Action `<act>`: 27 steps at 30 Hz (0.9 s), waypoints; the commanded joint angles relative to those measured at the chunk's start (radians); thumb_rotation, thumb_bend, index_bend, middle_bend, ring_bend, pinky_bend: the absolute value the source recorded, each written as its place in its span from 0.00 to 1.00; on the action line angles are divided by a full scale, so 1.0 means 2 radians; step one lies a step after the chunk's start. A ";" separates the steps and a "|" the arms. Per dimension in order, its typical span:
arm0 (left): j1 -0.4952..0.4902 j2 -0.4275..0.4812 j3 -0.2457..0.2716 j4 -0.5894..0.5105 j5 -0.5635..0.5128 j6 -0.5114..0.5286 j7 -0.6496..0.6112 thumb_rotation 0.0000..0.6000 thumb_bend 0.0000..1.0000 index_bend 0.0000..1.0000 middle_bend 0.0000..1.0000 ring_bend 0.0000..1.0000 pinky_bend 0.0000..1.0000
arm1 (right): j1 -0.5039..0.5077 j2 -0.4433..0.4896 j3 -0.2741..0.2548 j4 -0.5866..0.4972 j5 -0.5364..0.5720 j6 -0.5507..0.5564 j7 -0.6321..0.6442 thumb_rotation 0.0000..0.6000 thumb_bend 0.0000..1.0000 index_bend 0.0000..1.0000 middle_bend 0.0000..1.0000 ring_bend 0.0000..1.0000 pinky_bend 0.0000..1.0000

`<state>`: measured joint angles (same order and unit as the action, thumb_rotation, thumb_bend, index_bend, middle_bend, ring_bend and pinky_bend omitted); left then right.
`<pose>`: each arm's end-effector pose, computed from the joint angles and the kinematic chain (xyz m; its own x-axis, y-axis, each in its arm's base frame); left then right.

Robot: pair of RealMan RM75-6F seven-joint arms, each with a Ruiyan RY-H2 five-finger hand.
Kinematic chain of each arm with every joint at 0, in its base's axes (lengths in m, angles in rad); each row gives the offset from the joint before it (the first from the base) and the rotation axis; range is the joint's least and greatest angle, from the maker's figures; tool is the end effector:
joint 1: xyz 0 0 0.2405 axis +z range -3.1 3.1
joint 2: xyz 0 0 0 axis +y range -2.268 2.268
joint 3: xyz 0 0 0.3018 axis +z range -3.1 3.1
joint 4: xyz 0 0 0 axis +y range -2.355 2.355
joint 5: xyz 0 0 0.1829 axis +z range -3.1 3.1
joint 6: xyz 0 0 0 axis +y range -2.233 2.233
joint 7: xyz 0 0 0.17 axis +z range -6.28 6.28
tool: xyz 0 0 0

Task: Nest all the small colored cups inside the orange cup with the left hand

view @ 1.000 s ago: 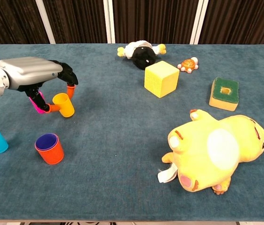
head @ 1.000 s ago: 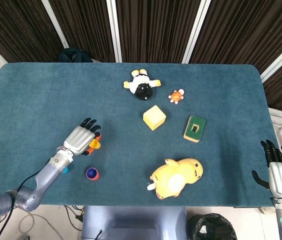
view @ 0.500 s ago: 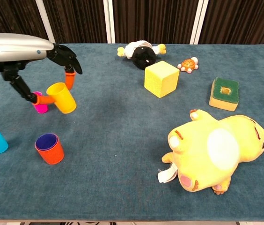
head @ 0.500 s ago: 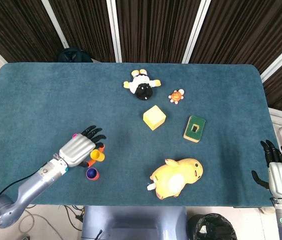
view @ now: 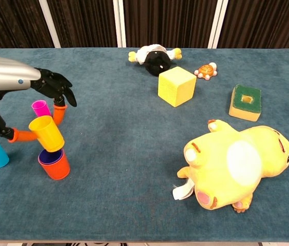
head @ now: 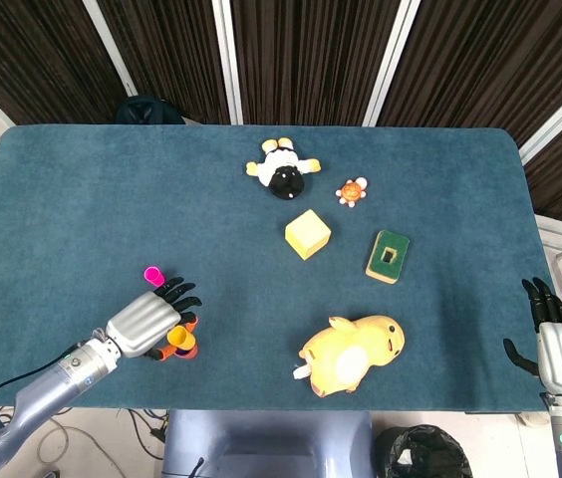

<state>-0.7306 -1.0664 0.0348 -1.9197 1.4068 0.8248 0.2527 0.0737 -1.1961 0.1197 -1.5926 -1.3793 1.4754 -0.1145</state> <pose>-0.1722 0.3061 0.0912 0.6520 0.3740 0.6596 0.6997 -0.6318 -0.3334 -0.3572 -0.2157 0.1951 0.4310 0.0363 0.9016 -0.8973 0.1224 0.4241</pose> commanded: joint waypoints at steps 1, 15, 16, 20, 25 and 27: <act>0.002 -0.002 0.003 0.003 -0.002 -0.002 0.005 1.00 0.32 0.48 0.19 0.00 0.01 | 0.000 0.000 0.000 0.000 0.000 0.001 0.000 1.00 0.34 0.07 0.08 0.19 0.10; -0.002 -0.019 0.007 0.014 -0.017 -0.017 0.034 1.00 0.26 0.27 0.16 0.00 0.00 | 0.000 -0.001 0.002 0.000 0.004 0.000 0.002 1.00 0.34 0.07 0.08 0.19 0.10; -0.004 -0.019 0.008 0.014 -0.019 -0.021 0.036 1.00 0.25 0.24 0.15 0.00 0.00 | -0.001 0.000 0.002 0.000 0.004 0.000 0.002 1.00 0.34 0.07 0.08 0.19 0.10; -0.008 -0.014 0.008 0.009 -0.027 -0.030 0.043 1.00 0.22 0.10 0.13 0.00 0.00 | -0.001 0.000 0.003 0.000 0.005 0.000 0.003 1.00 0.34 0.07 0.08 0.19 0.10; -0.002 -0.002 0.002 -0.005 -0.022 -0.010 0.036 1.00 0.22 0.18 0.14 0.00 0.00 | -0.001 0.000 0.003 -0.001 0.005 0.001 0.002 1.00 0.34 0.07 0.08 0.19 0.10; 0.007 0.006 0.003 -0.008 -0.010 0.006 0.031 1.00 0.22 0.26 0.15 0.00 0.00 | -0.001 0.000 0.003 -0.001 0.005 0.001 0.002 1.00 0.34 0.07 0.08 0.19 0.10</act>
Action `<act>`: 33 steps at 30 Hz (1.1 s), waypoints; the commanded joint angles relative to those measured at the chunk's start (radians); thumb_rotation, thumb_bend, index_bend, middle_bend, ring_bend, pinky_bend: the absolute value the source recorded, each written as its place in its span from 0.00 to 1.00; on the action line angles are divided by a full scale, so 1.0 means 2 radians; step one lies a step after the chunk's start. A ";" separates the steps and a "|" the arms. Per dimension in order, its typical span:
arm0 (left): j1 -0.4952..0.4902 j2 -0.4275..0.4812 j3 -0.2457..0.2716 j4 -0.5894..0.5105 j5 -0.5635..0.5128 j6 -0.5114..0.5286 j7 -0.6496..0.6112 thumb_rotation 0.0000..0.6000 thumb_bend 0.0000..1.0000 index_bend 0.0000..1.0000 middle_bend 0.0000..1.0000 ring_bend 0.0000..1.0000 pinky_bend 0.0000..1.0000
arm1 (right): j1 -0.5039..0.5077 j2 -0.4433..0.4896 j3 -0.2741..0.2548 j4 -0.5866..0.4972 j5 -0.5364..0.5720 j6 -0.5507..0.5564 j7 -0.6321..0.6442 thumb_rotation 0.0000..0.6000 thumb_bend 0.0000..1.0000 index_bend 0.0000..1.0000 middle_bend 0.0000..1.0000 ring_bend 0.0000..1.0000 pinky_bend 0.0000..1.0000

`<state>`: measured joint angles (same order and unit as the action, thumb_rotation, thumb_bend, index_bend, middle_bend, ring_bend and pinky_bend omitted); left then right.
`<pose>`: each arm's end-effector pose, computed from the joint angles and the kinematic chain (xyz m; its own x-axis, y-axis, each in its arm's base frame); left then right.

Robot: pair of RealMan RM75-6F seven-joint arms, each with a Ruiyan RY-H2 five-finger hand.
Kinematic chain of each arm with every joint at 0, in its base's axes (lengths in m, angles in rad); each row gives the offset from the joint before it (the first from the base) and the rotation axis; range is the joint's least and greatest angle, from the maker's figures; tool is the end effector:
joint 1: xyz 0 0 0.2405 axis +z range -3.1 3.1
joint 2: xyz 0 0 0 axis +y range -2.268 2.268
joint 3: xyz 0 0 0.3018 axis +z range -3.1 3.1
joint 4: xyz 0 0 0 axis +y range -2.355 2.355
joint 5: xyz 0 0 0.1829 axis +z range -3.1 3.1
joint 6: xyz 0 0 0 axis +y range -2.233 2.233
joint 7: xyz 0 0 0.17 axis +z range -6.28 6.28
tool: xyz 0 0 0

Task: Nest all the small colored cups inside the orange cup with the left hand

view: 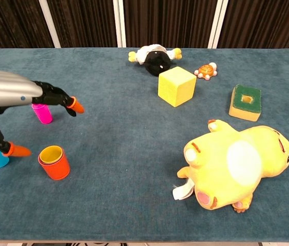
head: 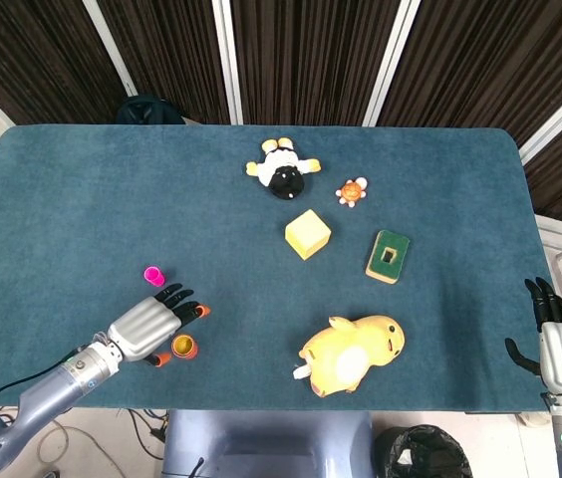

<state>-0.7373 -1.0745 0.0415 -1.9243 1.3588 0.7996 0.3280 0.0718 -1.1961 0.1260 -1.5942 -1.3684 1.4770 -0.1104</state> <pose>-0.1767 0.3050 0.0854 0.6882 0.3762 0.6203 0.6784 -0.6368 -0.3664 -0.3585 -0.2158 0.1968 0.4246 0.0427 0.9044 -0.8993 0.1349 0.4159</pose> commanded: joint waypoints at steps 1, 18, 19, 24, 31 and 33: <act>0.014 0.014 0.002 -0.006 0.019 0.026 -0.007 1.00 0.22 0.28 0.16 0.00 0.00 | 0.000 0.000 0.000 0.000 0.000 0.000 0.000 1.00 0.34 0.07 0.08 0.19 0.10; 0.098 0.060 0.058 0.061 0.096 0.105 -0.108 1.00 0.22 0.33 0.16 0.00 0.00 | 0.000 -0.005 -0.002 -0.001 -0.004 0.003 -0.006 1.00 0.34 0.07 0.08 0.19 0.10; 0.101 0.058 0.060 0.068 0.096 0.105 -0.112 1.00 0.22 0.33 0.16 0.00 0.00 | 0.000 -0.005 -0.002 -0.001 -0.004 0.002 -0.007 1.00 0.34 0.07 0.08 0.19 0.10; 0.106 0.041 0.064 0.097 0.097 0.096 -0.123 1.00 0.22 0.36 0.16 0.00 0.00 | 0.000 -0.005 -0.002 -0.002 -0.004 0.002 -0.008 1.00 0.34 0.07 0.08 0.19 0.10; 0.114 0.009 0.058 0.131 0.096 0.095 -0.116 1.00 0.22 0.37 0.16 0.00 0.00 | 0.000 -0.005 -0.001 -0.001 -0.002 0.002 -0.007 1.00 0.34 0.07 0.08 0.19 0.10; 0.115 0.001 0.056 0.140 0.094 0.094 -0.113 1.00 0.22 0.38 0.16 0.00 0.00 | 0.000 -0.005 -0.002 -0.001 -0.002 0.001 -0.006 1.00 0.34 0.07 0.08 0.19 0.10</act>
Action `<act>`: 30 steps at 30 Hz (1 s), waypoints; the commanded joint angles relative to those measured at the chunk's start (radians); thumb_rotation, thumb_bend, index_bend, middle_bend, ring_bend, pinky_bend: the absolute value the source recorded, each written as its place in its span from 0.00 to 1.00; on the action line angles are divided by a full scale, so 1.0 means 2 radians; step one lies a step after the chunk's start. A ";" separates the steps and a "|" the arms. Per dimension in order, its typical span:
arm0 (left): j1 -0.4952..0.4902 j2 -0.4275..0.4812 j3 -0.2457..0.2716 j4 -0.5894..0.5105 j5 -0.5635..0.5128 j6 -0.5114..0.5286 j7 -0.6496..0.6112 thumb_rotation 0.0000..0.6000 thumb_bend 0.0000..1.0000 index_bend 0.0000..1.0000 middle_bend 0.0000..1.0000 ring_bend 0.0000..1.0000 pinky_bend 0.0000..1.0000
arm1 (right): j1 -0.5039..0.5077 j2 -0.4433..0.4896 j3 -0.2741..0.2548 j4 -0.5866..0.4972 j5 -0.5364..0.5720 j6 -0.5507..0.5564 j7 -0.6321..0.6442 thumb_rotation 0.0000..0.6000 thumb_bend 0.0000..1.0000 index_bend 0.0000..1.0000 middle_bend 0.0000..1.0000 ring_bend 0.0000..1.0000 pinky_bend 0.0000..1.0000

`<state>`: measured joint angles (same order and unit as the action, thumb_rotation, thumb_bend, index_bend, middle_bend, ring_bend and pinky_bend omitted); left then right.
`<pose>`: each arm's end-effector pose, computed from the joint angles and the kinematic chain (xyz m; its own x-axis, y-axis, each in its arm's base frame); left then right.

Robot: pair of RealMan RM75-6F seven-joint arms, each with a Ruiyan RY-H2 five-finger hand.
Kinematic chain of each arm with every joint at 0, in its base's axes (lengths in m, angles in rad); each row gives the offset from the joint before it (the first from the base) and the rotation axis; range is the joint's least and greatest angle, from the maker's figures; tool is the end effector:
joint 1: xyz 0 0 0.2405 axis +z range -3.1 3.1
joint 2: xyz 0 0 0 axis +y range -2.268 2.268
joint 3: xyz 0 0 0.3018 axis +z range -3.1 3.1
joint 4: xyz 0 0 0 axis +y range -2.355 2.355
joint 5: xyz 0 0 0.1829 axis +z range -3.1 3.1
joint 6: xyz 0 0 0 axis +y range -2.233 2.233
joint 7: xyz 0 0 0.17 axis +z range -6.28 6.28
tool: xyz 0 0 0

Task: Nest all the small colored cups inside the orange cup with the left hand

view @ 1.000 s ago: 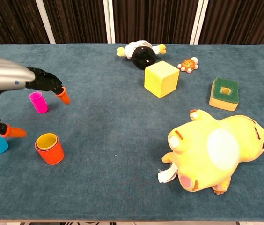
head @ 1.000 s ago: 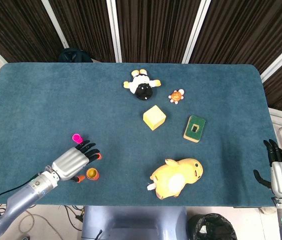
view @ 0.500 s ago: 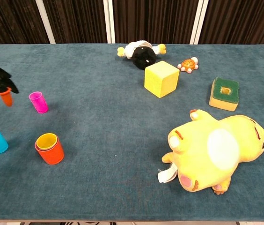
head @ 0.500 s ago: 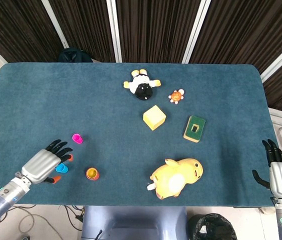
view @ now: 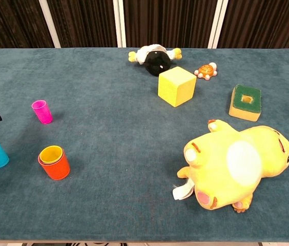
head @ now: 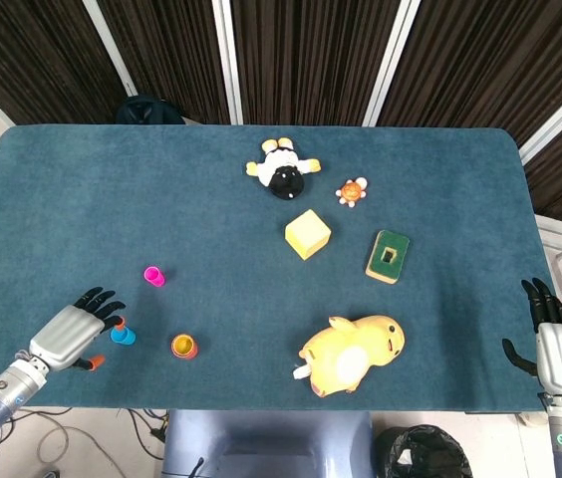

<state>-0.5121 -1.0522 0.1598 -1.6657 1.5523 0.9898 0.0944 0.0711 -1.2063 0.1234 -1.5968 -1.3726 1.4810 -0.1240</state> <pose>-0.2905 0.2740 0.1228 0.6532 0.4062 0.6390 0.7508 -0.4569 -0.4770 -0.3570 -0.2151 0.1928 0.4264 0.0416 0.9036 -0.8988 0.1316 0.4181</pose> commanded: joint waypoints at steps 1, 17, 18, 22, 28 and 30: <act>0.003 -0.014 -0.004 0.014 -0.003 -0.001 0.005 1.00 0.22 0.38 0.16 0.00 0.00 | 0.000 0.000 0.000 0.000 0.000 -0.001 0.001 1.00 0.34 0.07 0.08 0.19 0.10; 0.010 -0.042 -0.018 0.049 -0.012 0.000 -0.001 1.00 0.22 0.37 0.17 0.00 0.00 | 0.001 -0.004 -0.001 0.001 0.002 -0.004 -0.003 1.00 0.34 0.07 0.08 0.19 0.10; 0.010 -0.042 -0.017 0.050 -0.014 -0.003 -0.001 1.00 0.22 0.37 0.17 0.00 0.00 | 0.001 -0.004 -0.001 0.001 0.003 -0.004 -0.003 1.00 0.34 0.07 0.08 0.19 0.10; 0.009 -0.043 -0.018 0.050 -0.017 -0.008 -0.001 1.00 0.22 0.37 0.17 0.00 0.00 | 0.001 -0.004 0.000 0.001 0.003 -0.003 -0.004 1.00 0.34 0.07 0.08 0.19 0.10; 0.010 -0.048 -0.021 0.055 -0.015 -0.006 0.010 1.00 0.22 0.37 0.17 0.00 0.00 | 0.001 -0.005 -0.001 0.001 0.003 -0.004 -0.004 1.00 0.34 0.07 0.08 0.19 0.10; 0.012 -0.053 -0.022 0.058 -0.017 -0.004 0.013 1.00 0.22 0.38 0.17 0.00 0.00 | 0.001 -0.005 0.000 0.001 0.003 -0.004 -0.003 1.00 0.34 0.07 0.08 0.19 0.10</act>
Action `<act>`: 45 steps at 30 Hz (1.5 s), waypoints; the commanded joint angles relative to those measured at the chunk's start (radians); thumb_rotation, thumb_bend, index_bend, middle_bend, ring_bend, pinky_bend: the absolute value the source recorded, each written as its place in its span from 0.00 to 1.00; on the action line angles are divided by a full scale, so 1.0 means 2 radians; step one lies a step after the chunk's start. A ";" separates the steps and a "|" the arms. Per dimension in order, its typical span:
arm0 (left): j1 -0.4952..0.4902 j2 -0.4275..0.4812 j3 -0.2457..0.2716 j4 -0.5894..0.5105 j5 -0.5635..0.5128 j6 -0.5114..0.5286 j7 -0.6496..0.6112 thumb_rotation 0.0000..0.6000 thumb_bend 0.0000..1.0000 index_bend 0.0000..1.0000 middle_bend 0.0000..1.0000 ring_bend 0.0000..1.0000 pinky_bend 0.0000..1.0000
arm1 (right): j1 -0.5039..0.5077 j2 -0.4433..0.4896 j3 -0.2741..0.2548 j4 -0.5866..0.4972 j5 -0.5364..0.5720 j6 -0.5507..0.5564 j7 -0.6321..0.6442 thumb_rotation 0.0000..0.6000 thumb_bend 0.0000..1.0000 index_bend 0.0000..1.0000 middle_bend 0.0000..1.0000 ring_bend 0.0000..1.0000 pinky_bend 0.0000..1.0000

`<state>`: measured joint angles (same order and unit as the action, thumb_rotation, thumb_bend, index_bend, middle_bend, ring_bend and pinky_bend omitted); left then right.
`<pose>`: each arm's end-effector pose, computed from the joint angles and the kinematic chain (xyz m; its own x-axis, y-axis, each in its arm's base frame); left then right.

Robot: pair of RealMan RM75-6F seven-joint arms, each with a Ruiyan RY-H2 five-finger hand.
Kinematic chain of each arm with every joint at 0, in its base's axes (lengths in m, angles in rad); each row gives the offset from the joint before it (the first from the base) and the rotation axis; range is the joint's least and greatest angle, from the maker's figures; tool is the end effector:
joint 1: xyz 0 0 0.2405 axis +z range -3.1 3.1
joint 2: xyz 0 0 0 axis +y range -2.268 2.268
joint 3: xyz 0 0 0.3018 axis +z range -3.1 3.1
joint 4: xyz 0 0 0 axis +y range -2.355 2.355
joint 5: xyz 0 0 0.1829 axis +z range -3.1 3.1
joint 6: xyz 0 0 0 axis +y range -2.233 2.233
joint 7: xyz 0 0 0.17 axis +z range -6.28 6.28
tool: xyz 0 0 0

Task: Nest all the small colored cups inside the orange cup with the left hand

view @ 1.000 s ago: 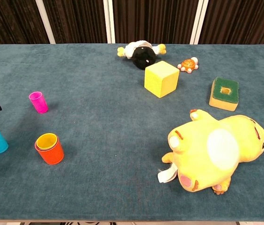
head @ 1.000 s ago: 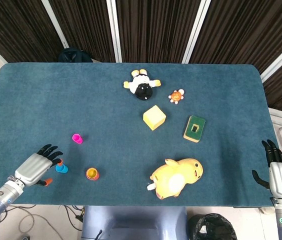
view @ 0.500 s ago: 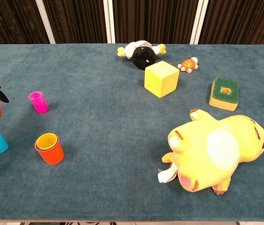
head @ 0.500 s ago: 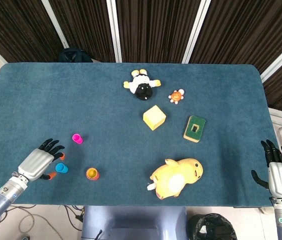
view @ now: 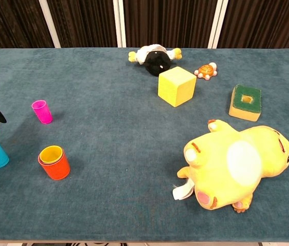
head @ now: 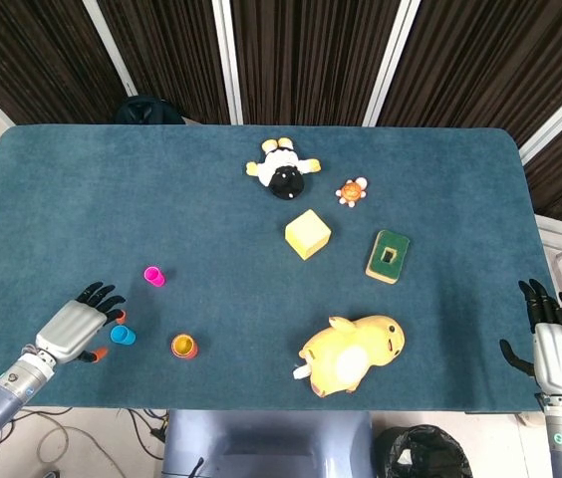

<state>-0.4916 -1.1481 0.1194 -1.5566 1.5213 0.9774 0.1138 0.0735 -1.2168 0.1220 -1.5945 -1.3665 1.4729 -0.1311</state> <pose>-0.3069 0.2853 0.1019 0.6586 0.3898 0.6437 0.7481 -0.4313 -0.5043 -0.3579 -0.2157 0.1878 0.4239 0.0311 0.9052 -0.8991 0.1346 0.4165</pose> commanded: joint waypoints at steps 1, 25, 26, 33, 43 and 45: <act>0.002 -0.007 -0.003 0.005 -0.002 0.003 0.005 1.00 0.22 0.38 0.17 0.00 0.00 | 0.000 0.000 0.000 0.000 0.000 0.000 0.000 1.00 0.34 0.07 0.08 0.19 0.10; 0.000 -0.014 -0.020 -0.010 0.022 0.034 -0.004 1.00 0.31 0.49 0.21 0.00 0.00 | -0.001 -0.001 0.002 -0.001 0.002 0.002 0.005 1.00 0.34 0.07 0.08 0.19 0.10; 0.000 -0.010 -0.021 -0.017 0.028 0.040 -0.006 1.00 0.31 0.49 0.21 0.00 0.00 | -0.001 -0.001 0.002 -0.001 0.002 0.002 0.005 1.00 0.34 0.07 0.08 0.19 0.10; -0.012 0.007 -0.038 -0.060 0.050 0.059 -0.015 1.00 0.31 0.48 0.21 0.00 0.00 | -0.001 -0.001 0.002 -0.001 0.002 0.001 0.005 1.00 0.34 0.07 0.08 0.19 0.10; -0.038 -0.016 -0.047 -0.084 0.043 0.019 0.011 1.00 0.31 0.48 0.21 0.00 0.00 | -0.002 0.002 0.005 -0.002 0.004 0.004 0.012 1.00 0.34 0.07 0.08 0.19 0.10; -0.040 -0.021 -0.047 -0.087 0.041 0.016 0.014 1.00 0.31 0.48 0.21 0.00 0.00 | -0.002 0.002 0.005 -0.003 0.003 0.004 0.012 1.00 0.34 0.07 0.08 0.19 0.10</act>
<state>-0.5684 -1.1854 0.0265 -1.7270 1.6057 1.0124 0.1386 0.0688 -1.2125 0.1317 -1.5992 -1.3595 1.4808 -0.1068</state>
